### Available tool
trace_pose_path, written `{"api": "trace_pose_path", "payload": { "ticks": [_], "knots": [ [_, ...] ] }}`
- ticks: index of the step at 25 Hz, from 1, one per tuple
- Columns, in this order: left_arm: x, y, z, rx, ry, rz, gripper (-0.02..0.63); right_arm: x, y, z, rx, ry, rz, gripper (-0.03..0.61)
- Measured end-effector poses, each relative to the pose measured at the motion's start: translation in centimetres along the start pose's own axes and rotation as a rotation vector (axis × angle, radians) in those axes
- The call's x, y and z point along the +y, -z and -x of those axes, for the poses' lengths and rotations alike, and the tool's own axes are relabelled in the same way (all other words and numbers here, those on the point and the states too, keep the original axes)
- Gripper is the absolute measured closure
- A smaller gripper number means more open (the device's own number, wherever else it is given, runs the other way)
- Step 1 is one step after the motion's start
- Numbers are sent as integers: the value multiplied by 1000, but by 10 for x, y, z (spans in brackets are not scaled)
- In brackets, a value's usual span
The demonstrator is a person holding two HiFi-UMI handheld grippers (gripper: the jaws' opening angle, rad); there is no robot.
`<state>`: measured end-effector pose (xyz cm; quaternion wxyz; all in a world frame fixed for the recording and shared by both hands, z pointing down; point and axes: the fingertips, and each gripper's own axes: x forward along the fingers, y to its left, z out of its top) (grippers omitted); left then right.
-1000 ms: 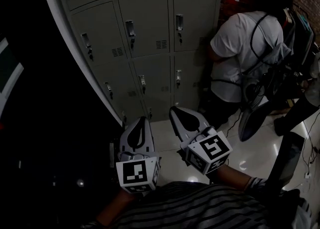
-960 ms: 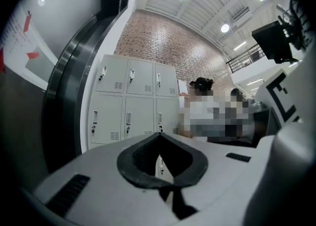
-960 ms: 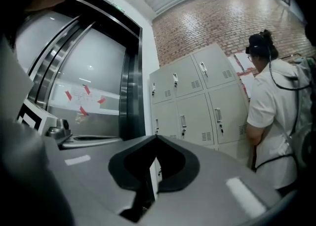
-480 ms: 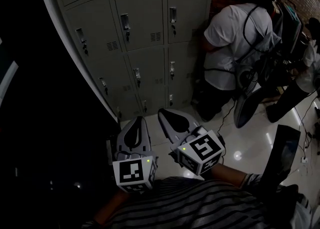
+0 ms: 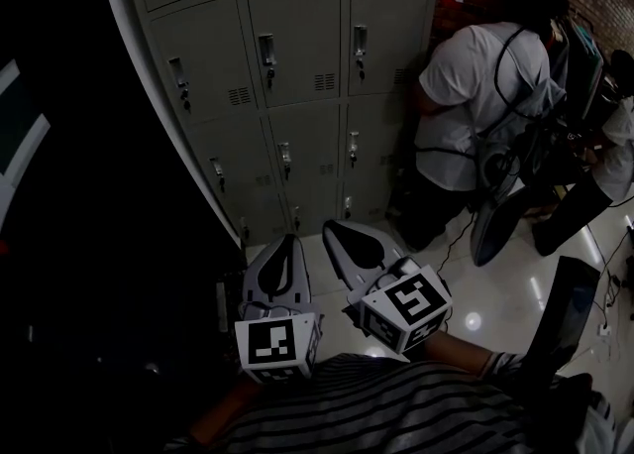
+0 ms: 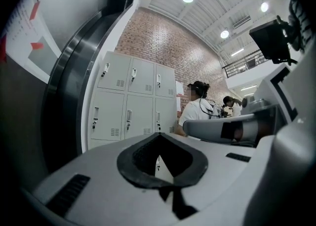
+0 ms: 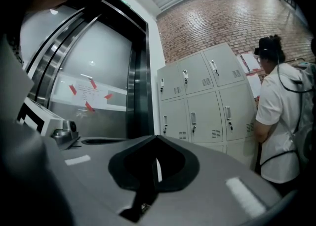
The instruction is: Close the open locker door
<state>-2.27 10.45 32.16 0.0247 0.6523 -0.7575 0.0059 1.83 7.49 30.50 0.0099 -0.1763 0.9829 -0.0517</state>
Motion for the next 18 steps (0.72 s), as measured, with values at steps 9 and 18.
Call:
{"api": "trace_pose_path", "payload": {
  "ticks": [9,18],
  "knots": [
    [5,-1,-3,0,-5,0,611,3,1,-6,10,-8,11,578],
    [3,0,-7,18,-8,-3,611,2,-2,-7,-4,-46,20,578]
  ]
}}
